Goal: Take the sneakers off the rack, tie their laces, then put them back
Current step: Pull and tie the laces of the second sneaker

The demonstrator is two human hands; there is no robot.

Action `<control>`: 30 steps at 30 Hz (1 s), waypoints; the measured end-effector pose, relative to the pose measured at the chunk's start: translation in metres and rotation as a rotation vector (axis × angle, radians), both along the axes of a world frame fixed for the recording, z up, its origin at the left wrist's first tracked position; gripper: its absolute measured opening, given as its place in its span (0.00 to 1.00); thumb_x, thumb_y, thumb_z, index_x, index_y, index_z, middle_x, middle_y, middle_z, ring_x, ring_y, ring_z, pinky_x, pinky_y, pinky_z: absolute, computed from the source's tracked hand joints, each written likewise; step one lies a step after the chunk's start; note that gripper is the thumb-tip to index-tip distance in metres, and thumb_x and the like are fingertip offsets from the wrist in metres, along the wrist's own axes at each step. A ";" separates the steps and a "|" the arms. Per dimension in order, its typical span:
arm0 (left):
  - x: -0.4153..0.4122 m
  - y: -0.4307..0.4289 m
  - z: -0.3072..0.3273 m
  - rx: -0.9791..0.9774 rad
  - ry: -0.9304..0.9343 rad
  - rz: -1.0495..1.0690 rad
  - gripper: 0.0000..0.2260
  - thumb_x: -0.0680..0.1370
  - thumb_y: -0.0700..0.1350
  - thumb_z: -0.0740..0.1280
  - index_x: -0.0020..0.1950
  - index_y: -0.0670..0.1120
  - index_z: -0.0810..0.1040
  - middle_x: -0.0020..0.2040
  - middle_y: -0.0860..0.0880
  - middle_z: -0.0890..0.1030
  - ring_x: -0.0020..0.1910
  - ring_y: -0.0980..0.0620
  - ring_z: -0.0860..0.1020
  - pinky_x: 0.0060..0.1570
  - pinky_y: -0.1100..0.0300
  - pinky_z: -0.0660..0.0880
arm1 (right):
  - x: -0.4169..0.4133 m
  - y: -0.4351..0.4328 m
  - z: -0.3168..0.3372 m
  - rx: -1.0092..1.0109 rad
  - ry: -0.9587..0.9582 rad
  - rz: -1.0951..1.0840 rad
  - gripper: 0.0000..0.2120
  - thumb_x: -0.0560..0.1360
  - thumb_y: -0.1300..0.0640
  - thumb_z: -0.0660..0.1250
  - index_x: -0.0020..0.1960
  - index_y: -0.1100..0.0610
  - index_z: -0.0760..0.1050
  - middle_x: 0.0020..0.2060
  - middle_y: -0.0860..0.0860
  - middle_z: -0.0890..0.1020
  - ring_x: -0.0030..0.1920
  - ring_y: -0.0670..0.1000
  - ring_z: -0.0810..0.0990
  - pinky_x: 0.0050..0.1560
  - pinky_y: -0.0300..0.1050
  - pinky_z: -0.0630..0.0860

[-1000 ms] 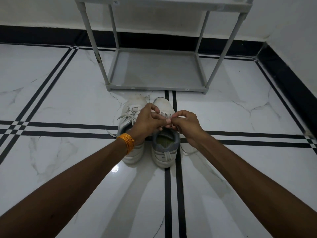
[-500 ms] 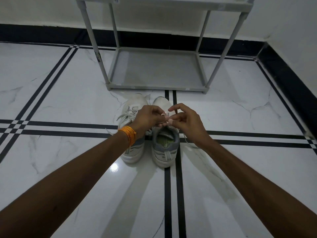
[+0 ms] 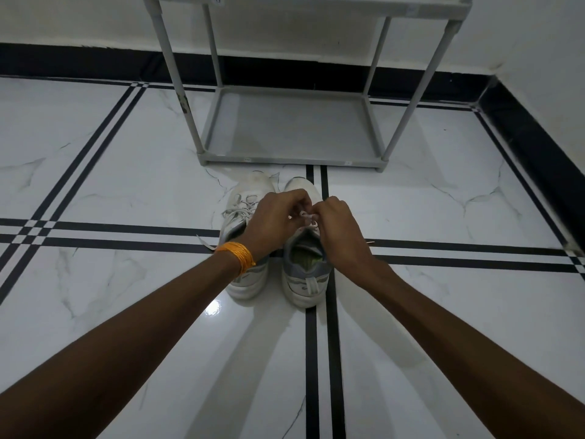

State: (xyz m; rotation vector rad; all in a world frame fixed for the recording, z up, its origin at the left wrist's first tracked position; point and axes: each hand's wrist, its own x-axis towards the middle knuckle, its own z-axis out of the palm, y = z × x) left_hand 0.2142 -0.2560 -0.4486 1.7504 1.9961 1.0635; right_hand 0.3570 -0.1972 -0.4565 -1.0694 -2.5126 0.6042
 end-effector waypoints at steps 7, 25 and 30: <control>0.004 0.003 0.002 0.017 0.227 -0.029 0.08 0.79 0.43 0.65 0.53 0.44 0.84 0.45 0.45 0.86 0.42 0.47 0.82 0.45 0.55 0.77 | 0.005 0.012 0.011 -0.043 -0.108 -0.003 0.09 0.77 0.62 0.67 0.55 0.63 0.79 0.54 0.60 0.74 0.55 0.57 0.73 0.56 0.48 0.74; -0.015 0.005 0.004 -0.375 -0.583 -0.042 0.08 0.78 0.44 0.69 0.50 0.42 0.85 0.49 0.45 0.86 0.53 0.45 0.82 0.60 0.46 0.77 | 0.018 0.008 0.011 0.150 0.109 0.051 0.14 0.73 0.45 0.71 0.47 0.56 0.78 0.41 0.51 0.79 0.42 0.49 0.73 0.43 0.41 0.69; -0.015 0.004 0.009 -0.338 -0.531 -0.013 0.05 0.75 0.43 0.72 0.48 0.44 0.86 0.47 0.47 0.86 0.50 0.48 0.83 0.56 0.49 0.79 | 0.012 0.013 0.017 0.081 0.132 0.087 0.09 0.76 0.53 0.69 0.43 0.59 0.78 0.37 0.53 0.80 0.37 0.51 0.76 0.39 0.44 0.73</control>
